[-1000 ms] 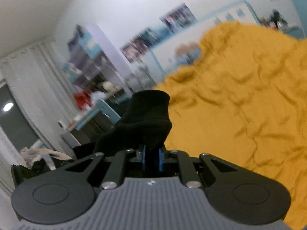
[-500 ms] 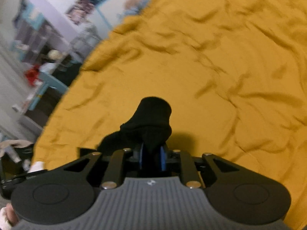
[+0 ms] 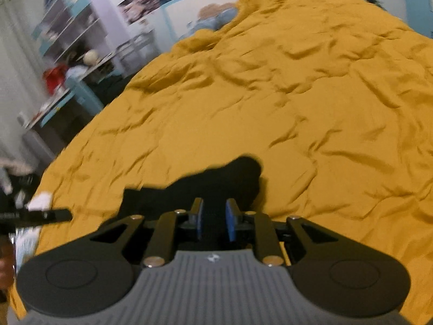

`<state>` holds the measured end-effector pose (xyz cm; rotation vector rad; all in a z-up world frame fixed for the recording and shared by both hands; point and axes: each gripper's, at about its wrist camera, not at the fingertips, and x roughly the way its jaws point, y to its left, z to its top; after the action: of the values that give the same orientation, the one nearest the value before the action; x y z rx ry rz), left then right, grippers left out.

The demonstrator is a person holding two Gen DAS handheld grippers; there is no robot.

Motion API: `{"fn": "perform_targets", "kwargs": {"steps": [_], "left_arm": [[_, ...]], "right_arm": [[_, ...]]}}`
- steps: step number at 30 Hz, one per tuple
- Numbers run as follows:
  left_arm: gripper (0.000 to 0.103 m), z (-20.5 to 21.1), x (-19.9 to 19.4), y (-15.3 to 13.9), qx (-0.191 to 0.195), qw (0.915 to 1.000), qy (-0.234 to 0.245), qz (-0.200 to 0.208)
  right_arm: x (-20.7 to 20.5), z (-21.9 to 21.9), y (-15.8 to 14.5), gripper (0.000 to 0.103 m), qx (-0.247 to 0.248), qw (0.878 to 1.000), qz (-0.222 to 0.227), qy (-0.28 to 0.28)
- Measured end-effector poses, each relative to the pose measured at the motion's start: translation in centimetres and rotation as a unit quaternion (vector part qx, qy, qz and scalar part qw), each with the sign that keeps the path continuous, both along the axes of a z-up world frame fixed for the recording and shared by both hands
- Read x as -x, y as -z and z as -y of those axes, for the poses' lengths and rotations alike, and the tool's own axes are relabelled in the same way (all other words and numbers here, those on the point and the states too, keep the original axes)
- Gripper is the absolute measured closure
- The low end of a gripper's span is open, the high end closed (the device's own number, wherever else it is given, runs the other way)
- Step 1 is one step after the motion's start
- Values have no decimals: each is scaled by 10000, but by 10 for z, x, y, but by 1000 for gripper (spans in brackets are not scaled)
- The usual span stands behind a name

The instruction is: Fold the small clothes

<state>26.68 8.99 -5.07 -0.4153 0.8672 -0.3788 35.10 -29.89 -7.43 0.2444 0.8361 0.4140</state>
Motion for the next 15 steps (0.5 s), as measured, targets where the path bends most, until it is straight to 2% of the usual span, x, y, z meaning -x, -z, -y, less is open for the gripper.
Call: {"fn": "perform_targets", "kwargs": {"steps": [3, 5, 7, 8, 10, 13, 14, 15], "left_arm": [[87, 17, 13, 14, -207, 9997, 102, -118], [87, 21, 19, 23, -177, 9994, 71, -281], [87, 24, 24, 31, -214, 9990, -12, -386], [87, 24, 27, 34, -231, 9988, -33, -438], [88, 23, 31, 39, -259, 9983, -79, -521], [88, 16, 39, 35, -191, 9986, -122, -484], [88, 16, 42, 30, -169, 9989, -108, -424], [88, 16, 47, 22, -144, 9993, -52, -328]], "right_arm": [[-2, -11, 24, 91, 459, 9988, 43, -161], [-19, -7, 52, 93, 364, 9983, -459, -53], [-33, -1, 77, 101, 302, 9954, -900, 121], [-36, 1, 84, 103, 260, 9947, -982, 155], [-36, 4, 87, 103, 164, 9945, -1015, 188], [-25, 6, 70, 102, 236, 9963, -806, 166], [-19, 8, 62, 91, 243, 9968, -745, 166], [-10, 9, 52, 85, 292, 9969, -707, 160]]}}
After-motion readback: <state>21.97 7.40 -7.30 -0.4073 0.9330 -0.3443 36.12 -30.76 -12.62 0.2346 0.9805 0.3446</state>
